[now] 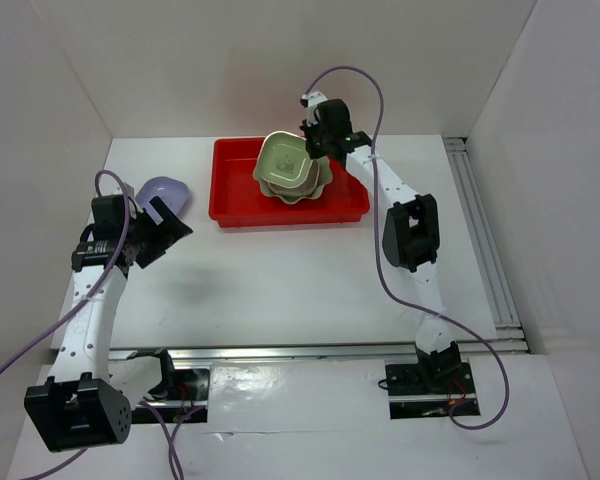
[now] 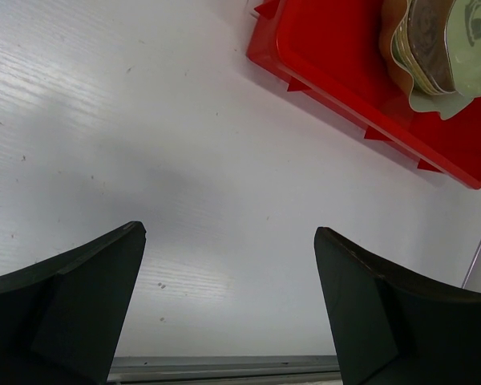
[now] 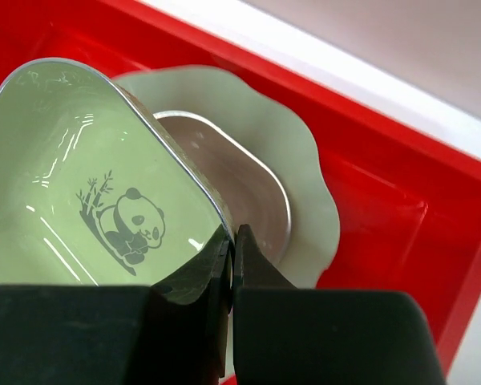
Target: Place the plates into the plastic bin on the countertop
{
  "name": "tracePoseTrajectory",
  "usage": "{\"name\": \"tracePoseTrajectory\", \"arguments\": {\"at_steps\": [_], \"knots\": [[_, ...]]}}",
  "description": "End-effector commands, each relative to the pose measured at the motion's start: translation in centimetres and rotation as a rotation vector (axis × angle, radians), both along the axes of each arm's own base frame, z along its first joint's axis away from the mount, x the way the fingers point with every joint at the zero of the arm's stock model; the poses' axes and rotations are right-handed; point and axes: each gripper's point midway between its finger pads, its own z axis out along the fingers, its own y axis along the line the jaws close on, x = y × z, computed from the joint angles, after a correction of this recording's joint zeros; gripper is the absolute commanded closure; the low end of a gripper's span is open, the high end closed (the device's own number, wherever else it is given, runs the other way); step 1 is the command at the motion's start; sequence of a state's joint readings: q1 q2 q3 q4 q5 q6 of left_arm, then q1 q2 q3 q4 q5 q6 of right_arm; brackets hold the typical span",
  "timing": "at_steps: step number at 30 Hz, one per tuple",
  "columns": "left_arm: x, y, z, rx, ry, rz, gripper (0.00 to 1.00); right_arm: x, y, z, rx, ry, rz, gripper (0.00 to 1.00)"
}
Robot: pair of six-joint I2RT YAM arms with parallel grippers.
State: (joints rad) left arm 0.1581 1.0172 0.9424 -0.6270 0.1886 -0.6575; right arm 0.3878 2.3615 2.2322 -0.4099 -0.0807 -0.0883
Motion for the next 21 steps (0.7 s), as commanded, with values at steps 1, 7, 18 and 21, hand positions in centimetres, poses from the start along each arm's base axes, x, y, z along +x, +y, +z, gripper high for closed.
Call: {"name": "tracePoseTrajectory", "arguments": {"at_steps": [1,7,18,21], "knots": [[0.3,-0.4,1.0,0.007,-0.050,-0.031,0.00,2.5,0.0,3.2,0.024,-0.124,-0.045,1.00],[0.4,-0.5,1.1,0.009,-0.061,-0.043,0.00,2.9,-0.4,2.4,-0.009,-0.128,-0.052,1.00],[0.3,-0.7,0.8,0.001,-0.053,-0.050,0.00,3.5,-1.7,2.4,-0.030,-0.137,-0.063,0.96],[0.3,-0.7,0.8,0.001,-0.053,-0.050,0.00,3.4,-1.5,2.4,-0.018,-0.132,-0.059,0.37]]}}
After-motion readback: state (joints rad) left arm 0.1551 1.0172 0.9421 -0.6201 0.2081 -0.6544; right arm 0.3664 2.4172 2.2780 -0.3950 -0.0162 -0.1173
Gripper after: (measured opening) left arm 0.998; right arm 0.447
